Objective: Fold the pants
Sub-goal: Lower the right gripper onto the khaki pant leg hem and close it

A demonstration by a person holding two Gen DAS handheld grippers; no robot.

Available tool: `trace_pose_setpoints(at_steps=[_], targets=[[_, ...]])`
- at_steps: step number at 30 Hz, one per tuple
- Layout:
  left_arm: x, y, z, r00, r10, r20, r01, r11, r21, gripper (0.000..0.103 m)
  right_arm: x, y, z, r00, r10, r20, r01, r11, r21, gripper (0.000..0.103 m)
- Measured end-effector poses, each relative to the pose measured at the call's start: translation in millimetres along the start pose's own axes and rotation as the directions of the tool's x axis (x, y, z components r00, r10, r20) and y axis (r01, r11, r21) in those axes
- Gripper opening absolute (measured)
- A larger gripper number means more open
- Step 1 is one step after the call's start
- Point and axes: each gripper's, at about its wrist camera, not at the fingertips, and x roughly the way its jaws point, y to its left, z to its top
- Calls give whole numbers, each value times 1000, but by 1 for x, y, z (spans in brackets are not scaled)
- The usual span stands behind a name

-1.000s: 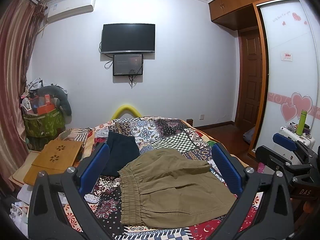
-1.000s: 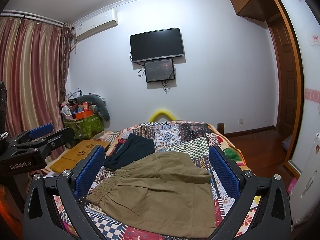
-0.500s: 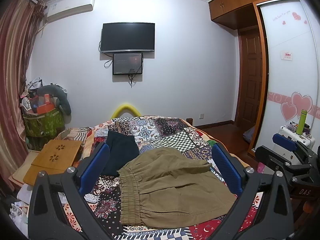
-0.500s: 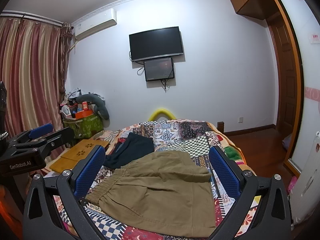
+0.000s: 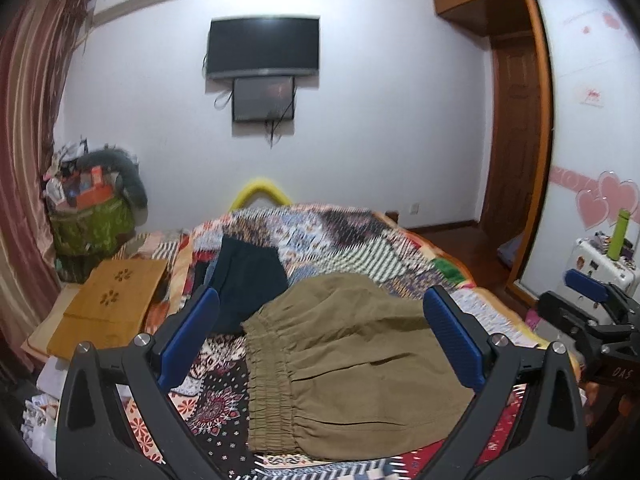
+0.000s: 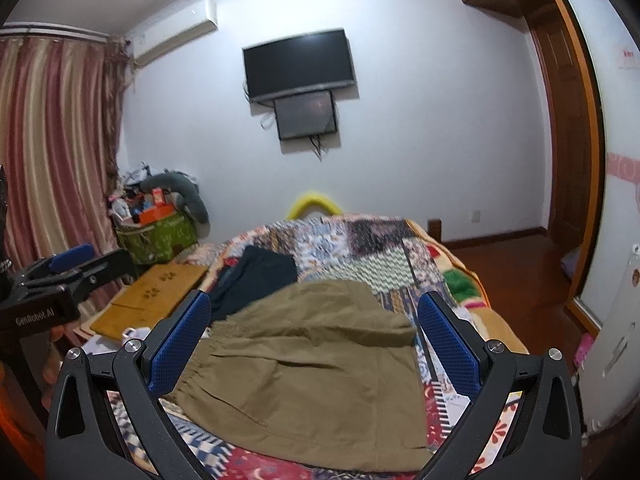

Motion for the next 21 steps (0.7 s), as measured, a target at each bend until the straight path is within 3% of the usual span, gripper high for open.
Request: trace_pose_setpoints(at_steps=[5, 9, 15, 21], targets=[[59, 25, -12, 990, 45, -136, -46, 999, -4, 103, 33, -27, -18, 994, -47, -99, 50, 999, 21, 103], [106, 43, -26, 967, 69, -246, -69, 998, 9, 103, 63, -49, -33, 978, -83, -191, 91, 995, 31, 103], [176, 76, -47, 901, 26, -433, -48, 998, -41, 103, 97, -76, -49, 944, -124, -306, 133, 991, 10, 102], [232, 104, -66, 831, -5, -556, -68, 992, -111, 103, 136, -104, -63, 895, -99, -436, 134, 990, 49, 86]])
